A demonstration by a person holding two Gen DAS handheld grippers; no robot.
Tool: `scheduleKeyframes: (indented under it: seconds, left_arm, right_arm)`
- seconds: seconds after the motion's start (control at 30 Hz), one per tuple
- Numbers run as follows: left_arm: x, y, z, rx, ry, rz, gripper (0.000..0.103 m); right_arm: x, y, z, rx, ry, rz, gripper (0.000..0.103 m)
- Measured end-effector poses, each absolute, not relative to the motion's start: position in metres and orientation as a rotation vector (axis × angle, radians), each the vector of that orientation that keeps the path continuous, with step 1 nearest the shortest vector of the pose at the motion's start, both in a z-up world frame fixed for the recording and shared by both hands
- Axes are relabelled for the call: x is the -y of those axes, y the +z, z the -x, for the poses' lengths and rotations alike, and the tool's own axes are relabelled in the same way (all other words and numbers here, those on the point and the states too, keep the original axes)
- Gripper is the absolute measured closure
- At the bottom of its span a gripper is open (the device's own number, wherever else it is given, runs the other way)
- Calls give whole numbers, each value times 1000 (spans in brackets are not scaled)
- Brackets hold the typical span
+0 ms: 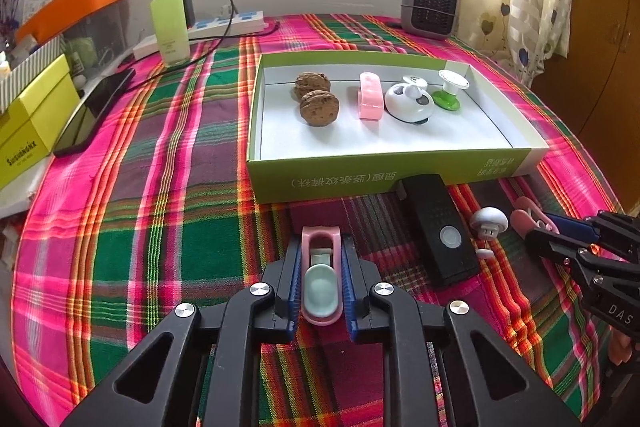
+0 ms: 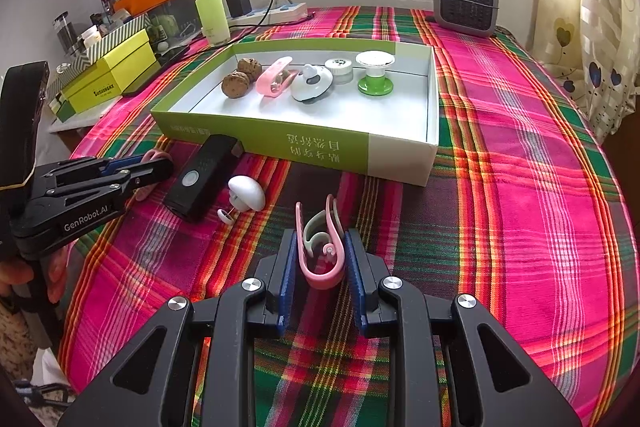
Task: Organize objects
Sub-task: 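Carry the pink-and-mint clip with left tool into the box while right tool carries the loop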
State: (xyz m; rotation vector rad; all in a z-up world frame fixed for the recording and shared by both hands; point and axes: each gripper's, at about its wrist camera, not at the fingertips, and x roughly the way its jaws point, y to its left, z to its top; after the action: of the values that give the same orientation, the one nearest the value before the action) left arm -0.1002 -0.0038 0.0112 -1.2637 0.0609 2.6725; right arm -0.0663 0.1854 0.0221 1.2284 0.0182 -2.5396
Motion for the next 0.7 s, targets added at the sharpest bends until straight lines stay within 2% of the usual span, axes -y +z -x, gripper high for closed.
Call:
scheduleKeyframes:
  seconds: [0.3,0.7]
  left_arm:
    - [7,11,103,-5,2661,1261,87]
    - [6,23,99,22,2657,1226,87]
  right_arm:
    - [-180,22,67,-53,-2563,-1235,78]
    - [-182,25,70,-1,-2563,-1238,78]
